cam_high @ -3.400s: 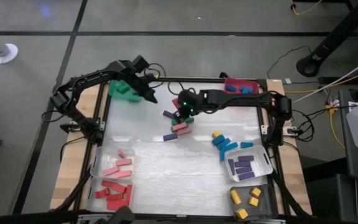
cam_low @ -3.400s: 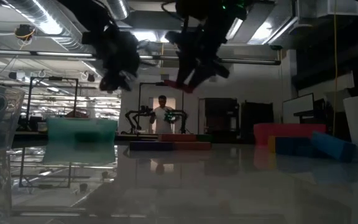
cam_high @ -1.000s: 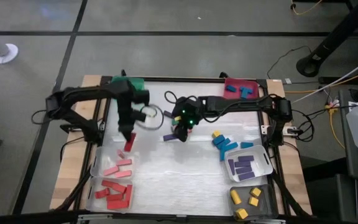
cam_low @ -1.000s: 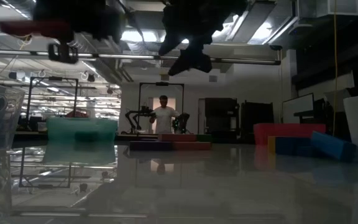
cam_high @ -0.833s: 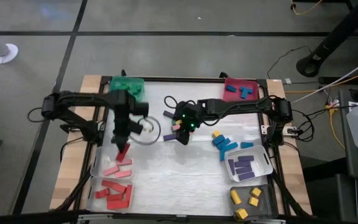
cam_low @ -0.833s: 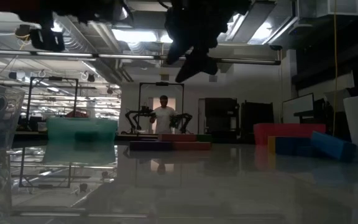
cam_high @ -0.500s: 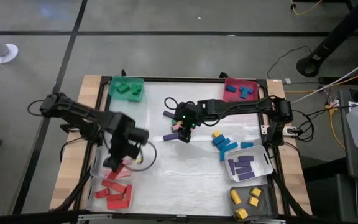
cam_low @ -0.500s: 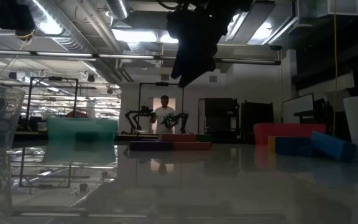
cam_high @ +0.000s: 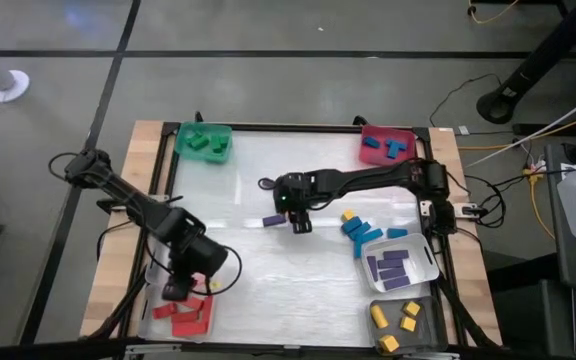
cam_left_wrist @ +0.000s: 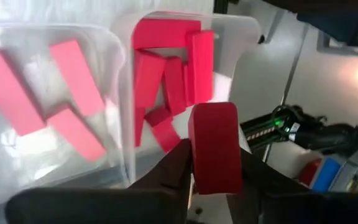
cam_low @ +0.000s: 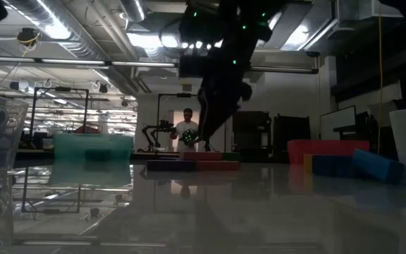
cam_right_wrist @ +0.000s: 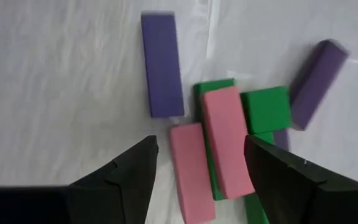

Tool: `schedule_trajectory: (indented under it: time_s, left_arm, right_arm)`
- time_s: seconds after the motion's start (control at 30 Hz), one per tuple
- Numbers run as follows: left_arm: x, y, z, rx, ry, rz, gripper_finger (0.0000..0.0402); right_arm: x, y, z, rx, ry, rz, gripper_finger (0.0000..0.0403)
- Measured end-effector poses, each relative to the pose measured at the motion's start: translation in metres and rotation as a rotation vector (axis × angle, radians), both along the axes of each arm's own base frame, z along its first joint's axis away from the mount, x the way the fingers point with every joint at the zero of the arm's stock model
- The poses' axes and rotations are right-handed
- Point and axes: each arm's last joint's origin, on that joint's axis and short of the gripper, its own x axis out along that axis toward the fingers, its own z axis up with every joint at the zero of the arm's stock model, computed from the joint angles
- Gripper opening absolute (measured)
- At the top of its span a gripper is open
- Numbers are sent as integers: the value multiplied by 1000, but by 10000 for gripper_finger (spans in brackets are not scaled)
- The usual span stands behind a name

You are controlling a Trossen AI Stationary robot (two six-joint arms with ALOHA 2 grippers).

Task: Sort blocks
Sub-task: Put the red block into the bottom transparent bin, then put the pink block into the top transparent bin

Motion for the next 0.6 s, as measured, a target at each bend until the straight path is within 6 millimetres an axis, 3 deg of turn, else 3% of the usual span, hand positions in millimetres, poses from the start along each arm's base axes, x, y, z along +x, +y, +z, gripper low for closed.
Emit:
schedule_trajectory:
  time_s: [0.23, 0.6]
  left_arm:
    - [-2, -19, 1, 44, -82, 53, 75]
    - [-3, -25, -2, 107, -78, 130, 76]
  right_arm:
    - [5, 0, -19, -41, 47, 76, 239]
    - [7, -7, -19, -90, 24, 64, 239]
